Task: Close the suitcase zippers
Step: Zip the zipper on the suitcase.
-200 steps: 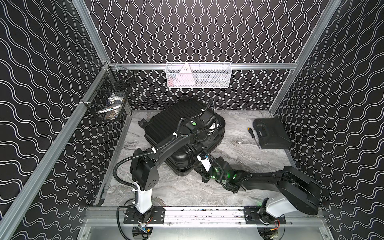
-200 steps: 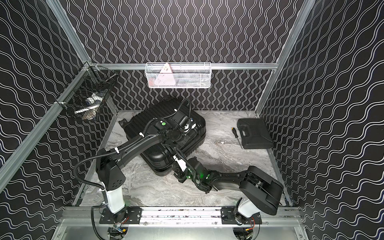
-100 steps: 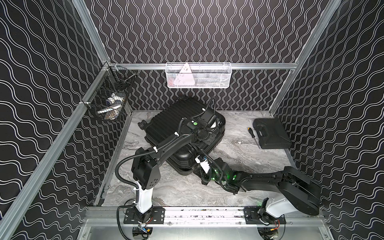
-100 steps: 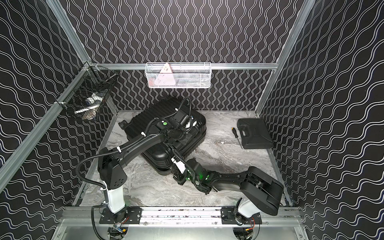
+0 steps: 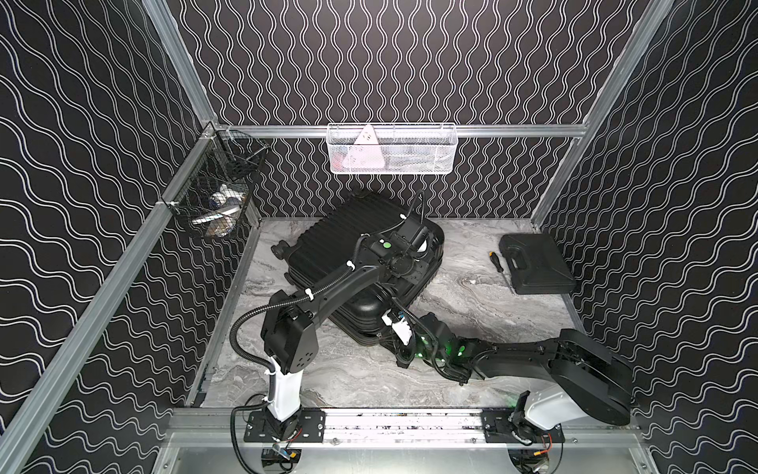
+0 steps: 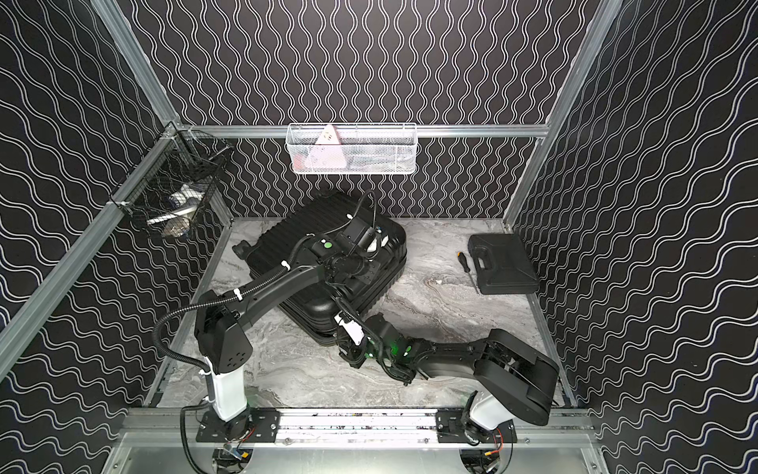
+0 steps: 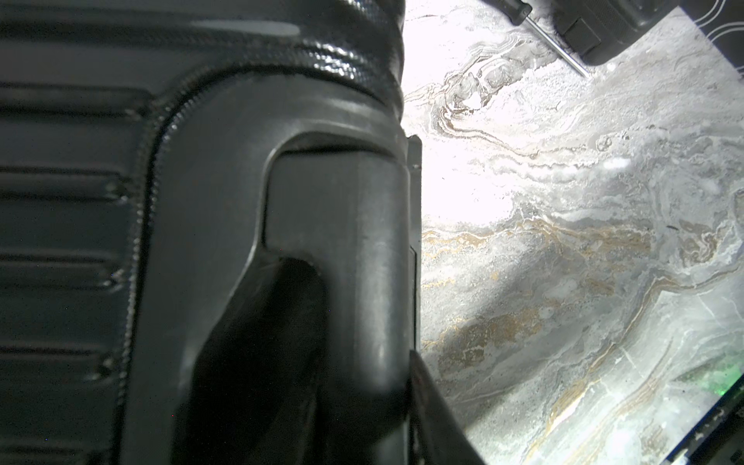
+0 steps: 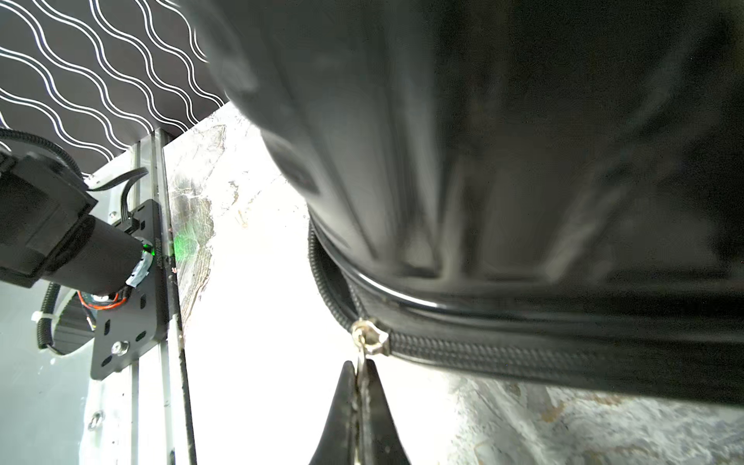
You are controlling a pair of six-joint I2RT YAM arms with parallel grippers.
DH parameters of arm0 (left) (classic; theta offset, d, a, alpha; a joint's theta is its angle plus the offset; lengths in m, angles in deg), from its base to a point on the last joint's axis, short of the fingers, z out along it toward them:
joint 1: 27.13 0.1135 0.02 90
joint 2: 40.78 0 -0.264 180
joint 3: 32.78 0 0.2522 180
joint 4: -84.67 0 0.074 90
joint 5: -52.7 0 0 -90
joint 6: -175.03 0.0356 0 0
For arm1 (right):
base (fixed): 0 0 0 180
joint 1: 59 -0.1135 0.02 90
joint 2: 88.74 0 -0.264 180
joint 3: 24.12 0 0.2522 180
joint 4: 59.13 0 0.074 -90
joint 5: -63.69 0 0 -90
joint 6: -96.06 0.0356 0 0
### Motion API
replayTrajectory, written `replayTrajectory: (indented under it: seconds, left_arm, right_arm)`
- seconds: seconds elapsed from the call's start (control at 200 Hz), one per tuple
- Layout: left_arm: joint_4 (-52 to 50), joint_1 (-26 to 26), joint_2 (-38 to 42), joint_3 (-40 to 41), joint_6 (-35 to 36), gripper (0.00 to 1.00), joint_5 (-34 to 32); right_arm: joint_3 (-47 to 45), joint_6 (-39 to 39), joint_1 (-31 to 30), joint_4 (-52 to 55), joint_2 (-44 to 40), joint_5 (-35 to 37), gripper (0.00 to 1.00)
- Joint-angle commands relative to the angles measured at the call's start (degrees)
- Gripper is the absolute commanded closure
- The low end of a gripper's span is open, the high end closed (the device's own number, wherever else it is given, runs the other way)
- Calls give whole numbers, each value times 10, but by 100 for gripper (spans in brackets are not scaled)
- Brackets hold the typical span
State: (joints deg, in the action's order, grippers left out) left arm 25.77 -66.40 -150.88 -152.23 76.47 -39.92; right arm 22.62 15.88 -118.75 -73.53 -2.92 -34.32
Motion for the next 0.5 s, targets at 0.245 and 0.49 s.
replayTrajectory:
  seconds: [0.245,0.49]
  left_arm:
    - [114,6,-20,-13,-63,89,-83]
    - [129,6,-20,-24,-75,91,-95]
  right_arm:
    - [14,-22,-18,19,-5,-79,100]
    - [21,-22,-25,23,-9,-73,100]
